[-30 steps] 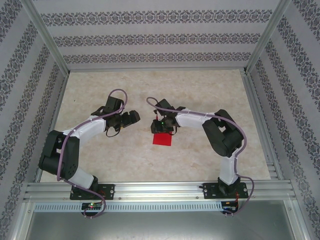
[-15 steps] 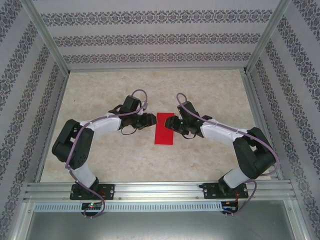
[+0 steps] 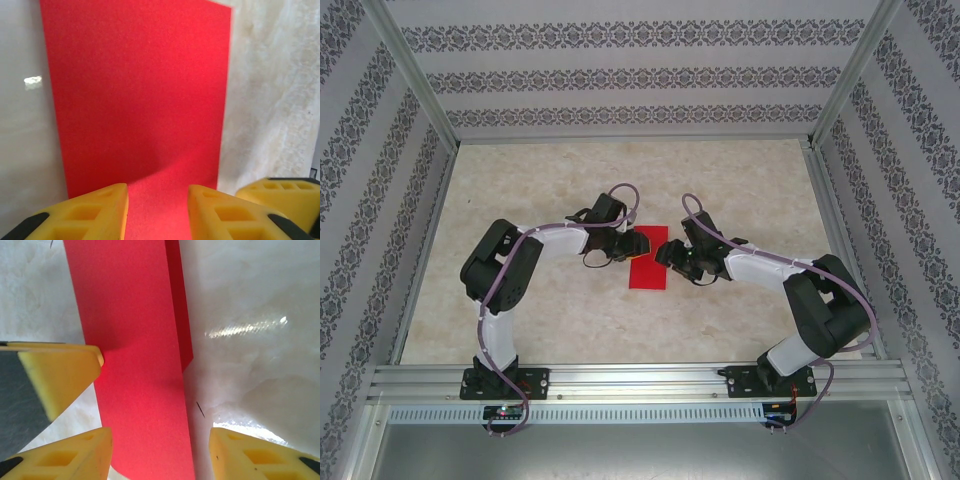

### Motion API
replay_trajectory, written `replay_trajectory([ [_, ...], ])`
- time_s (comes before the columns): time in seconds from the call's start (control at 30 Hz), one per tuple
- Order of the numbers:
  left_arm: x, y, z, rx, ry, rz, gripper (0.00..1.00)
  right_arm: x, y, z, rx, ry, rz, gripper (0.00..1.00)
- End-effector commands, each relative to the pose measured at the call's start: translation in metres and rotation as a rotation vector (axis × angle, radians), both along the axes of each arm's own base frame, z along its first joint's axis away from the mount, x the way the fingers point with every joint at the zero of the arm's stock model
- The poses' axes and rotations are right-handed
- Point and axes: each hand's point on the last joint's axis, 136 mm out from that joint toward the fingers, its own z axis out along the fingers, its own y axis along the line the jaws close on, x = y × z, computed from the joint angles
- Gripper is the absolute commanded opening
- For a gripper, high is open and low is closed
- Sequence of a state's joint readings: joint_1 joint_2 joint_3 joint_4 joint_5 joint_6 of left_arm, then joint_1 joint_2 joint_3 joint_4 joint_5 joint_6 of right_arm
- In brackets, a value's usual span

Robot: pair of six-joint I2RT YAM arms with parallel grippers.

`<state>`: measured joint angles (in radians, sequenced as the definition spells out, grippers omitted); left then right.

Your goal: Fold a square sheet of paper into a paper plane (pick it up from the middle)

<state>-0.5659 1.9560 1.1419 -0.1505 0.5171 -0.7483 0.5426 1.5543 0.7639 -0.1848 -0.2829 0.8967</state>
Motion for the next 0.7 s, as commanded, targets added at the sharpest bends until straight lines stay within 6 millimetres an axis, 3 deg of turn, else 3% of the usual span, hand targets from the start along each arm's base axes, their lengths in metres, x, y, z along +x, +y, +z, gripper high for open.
replay_trajectory([
  [0.0,0.005,0.001,-0.005,0.029,0.006,0.038,0.37,-0.011,0.008,-0.006,-0.002,0.054,0.039,0.54],
  [0.67,-0.001,0.014,-0.026,0.077,0.067,0.084,0.37,-0.038,0.033,-0.017,0.013,0.134,0.122,0.54],
])
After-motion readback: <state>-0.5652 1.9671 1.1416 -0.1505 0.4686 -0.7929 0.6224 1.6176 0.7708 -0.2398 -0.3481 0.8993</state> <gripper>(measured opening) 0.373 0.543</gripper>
